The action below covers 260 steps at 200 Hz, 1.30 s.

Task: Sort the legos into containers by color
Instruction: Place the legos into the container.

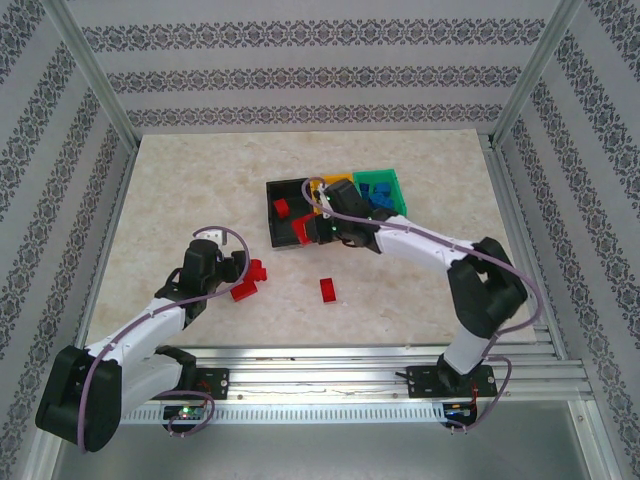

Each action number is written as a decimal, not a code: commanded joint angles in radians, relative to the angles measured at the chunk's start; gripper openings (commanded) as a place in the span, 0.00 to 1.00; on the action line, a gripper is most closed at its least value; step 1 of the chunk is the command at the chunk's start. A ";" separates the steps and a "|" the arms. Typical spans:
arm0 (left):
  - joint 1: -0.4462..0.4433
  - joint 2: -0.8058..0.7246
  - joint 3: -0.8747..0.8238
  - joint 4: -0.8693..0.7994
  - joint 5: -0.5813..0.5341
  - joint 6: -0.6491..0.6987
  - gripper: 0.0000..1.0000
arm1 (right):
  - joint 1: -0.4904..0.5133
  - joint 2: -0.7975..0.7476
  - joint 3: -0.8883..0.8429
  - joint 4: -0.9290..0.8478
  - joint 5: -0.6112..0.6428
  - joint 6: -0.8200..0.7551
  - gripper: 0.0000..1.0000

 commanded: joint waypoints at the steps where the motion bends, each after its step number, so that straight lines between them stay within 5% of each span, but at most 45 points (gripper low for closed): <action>1: 0.015 -0.006 0.001 0.026 -0.006 -0.011 0.67 | 0.008 0.059 0.116 -0.020 0.051 -0.024 0.24; 58: 0.017 -0.009 0.002 0.012 -0.018 -0.008 0.67 | -0.005 0.169 0.285 -0.139 0.180 -0.087 0.32; 260: 0.020 0.012 0.013 0.006 -0.005 -0.014 0.67 | -0.030 0.176 0.255 -0.113 0.068 -0.049 0.56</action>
